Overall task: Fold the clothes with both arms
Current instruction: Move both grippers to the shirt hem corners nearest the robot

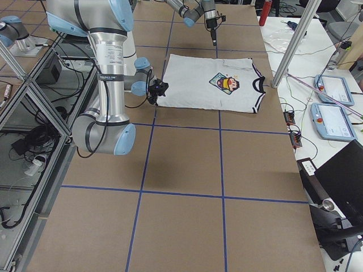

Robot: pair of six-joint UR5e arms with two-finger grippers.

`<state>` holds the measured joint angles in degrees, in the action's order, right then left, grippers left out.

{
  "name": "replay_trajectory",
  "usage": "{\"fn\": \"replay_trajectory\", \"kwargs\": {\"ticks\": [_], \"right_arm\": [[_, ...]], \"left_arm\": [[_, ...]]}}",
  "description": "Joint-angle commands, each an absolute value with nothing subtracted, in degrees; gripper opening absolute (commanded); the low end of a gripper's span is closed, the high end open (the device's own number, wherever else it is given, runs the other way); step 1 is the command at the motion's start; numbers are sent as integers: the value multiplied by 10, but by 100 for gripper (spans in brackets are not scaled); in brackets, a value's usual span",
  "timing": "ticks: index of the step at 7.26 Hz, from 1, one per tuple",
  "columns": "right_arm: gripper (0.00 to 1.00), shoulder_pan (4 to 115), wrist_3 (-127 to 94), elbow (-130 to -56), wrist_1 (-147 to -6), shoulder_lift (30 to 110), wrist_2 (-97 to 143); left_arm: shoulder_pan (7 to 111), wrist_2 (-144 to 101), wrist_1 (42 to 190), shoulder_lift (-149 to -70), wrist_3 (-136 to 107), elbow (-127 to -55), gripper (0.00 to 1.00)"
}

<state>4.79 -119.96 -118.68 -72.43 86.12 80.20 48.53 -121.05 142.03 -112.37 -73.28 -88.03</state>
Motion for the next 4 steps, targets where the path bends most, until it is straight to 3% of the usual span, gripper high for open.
{"fn": "replay_trajectory", "kwargs": {"ticks": [1,2,4], "right_arm": [[77,41,-1210,-1185,-723,860,803],[71,40,-1209,-1183,-723,860,803],[14,38,-1210,-1180,-723,861,803]], "left_arm": [[484,-1211,1420,-1123,-732,-878,84],[484,-1212,1420,-1123,-732,-879,84],[484,-1212,1420,-1124,-733,-880,84]]}}
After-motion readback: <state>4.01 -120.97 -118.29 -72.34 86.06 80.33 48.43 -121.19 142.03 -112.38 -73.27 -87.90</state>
